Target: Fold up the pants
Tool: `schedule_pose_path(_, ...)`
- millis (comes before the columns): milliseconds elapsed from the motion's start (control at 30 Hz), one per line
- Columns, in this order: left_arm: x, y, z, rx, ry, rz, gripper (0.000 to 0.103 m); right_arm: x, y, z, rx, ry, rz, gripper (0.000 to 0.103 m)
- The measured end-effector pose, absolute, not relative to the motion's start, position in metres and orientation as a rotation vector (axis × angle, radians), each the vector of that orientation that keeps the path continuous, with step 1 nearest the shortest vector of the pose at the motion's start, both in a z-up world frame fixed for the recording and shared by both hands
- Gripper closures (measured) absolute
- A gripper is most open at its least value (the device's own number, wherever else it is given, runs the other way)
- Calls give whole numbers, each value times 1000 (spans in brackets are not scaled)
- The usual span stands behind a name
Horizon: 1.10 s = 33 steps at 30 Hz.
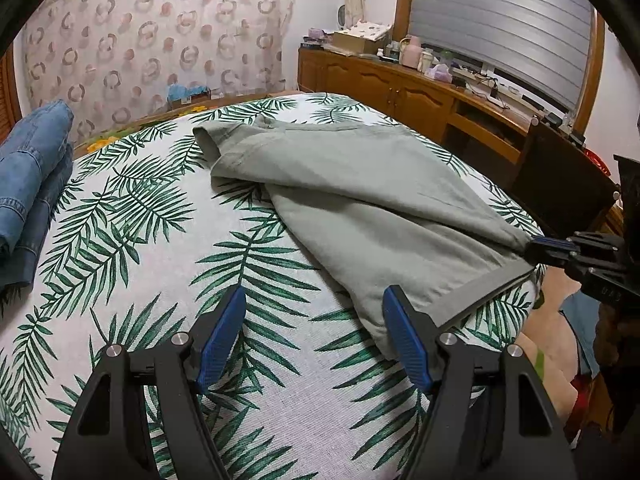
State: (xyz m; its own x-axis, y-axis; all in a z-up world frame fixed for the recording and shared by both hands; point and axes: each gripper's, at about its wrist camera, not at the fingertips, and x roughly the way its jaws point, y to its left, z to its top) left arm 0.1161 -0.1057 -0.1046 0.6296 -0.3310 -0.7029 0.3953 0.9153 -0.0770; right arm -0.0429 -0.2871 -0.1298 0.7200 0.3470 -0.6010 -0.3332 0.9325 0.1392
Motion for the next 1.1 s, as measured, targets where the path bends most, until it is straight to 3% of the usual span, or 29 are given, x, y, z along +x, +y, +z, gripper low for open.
schedule_pose_path(267, 119, -105, -115, 94, 813, -407, 31, -33, -297, -124, -1, 677, 381, 98)
schedule_pose_path(500, 121, -100, -111, 78, 795, -407, 31, -21, -302, -104, 29, 655, 377, 86)
schedule_pose_path(1000, 157, -73, -87, 63, 698, -335, 31, 76, -250, -72, -26, 627, 487, 85)
schedule_pose_path(1100, 159, -69, -91, 51, 698, -324, 31, 95, -242, -72, -51, 643, 501, 71)
